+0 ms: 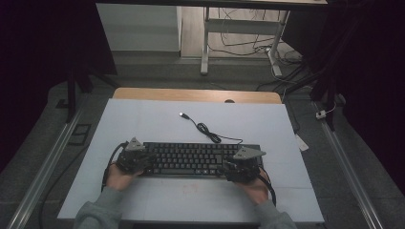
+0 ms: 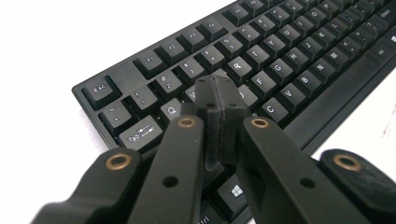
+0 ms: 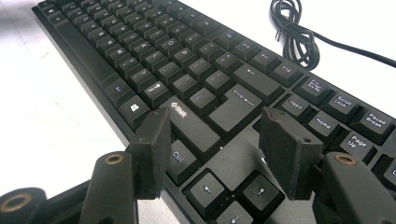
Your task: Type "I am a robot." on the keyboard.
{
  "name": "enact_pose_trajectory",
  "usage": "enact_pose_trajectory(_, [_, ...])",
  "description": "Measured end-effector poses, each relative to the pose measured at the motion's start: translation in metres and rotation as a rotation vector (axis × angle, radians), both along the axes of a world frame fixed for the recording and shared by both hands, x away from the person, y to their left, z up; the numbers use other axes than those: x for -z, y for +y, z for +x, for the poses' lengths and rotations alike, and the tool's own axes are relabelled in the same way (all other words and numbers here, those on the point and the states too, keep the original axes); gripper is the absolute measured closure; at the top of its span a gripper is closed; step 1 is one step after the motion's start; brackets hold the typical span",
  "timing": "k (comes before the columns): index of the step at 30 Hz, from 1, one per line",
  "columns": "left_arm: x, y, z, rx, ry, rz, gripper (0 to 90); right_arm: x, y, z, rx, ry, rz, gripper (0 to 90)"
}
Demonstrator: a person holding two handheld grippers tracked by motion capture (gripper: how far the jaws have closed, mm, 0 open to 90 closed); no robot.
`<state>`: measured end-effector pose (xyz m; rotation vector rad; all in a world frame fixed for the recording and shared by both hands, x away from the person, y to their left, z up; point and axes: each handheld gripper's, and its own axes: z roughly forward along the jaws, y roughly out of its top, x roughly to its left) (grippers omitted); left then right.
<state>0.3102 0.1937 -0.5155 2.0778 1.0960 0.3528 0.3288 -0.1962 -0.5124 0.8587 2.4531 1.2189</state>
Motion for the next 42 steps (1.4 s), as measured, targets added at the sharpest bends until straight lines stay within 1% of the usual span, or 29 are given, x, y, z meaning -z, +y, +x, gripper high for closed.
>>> enact_pose_trajectory(12, [0.009, -0.002, 0.004, -0.018, 0.008, 0.033, 88.8, 0.002, 0.001, 0.001, -0.004, 0.002, -0.006, 43.8])
enact_pose_trajectory(22, [0.011, -0.002, 0.004, -0.022, 0.011, 0.034, 88.8, 0.002, 0.002, 0.001, -0.004, 0.002, -0.011, 43.7])
enact_pose_trajectory(25, [0.013, -0.003, 0.005, -0.021, 0.021, 0.045, 88.8, 0.002, 0.002, 0.0, -0.003, 0.003, -0.011, 43.7])
enact_pose_trajectory(27, [0.013, -0.002, 0.005, -0.02, 0.023, 0.038, 88.8, 0.002, 0.002, 0.0, -0.003, 0.003, -0.011, 43.7])
enact_pose_trajectory(30, [0.013, -0.003, 0.005, -0.024, 0.019, 0.042, 88.8, 0.002, 0.002, 0.0, -0.003, 0.005, -0.012, 43.6])
enact_pose_trajectory(32, [0.012, -0.004, 0.004, -0.018, 0.006, 0.054, 88.8, 0.002, 0.002, 0.001, -0.006, 0.004, -0.012, 43.6])
enact_pose_trajectory(34, [0.01, -0.004, 0.003, -0.014, -0.006, 0.043, 88.8, 0.002, 0.002, 0.0, -0.006, 0.003, -0.013, 43.6])
enact_pose_trajectory(37, [0.007, -0.002, 0.002, -0.014, -0.021, 0.015, 88.8, 0.002, 0.002, 0.001, -0.003, 0.001, -0.013, 43.5])
enact_pose_trajectory(40, [0.003, 0.001, 0.0, -0.024, -0.033, -0.015, 88.7, 0.002, 0.001, 0.001, -0.001, 0.0, -0.014, 43.4])
enact_pose_trajectory(42, [0.001, 0.002, -0.001, -0.026, -0.041, -0.027, 88.5, 0.002, 0.001, 0.001, -0.001, 0.0, -0.014, 43.4])
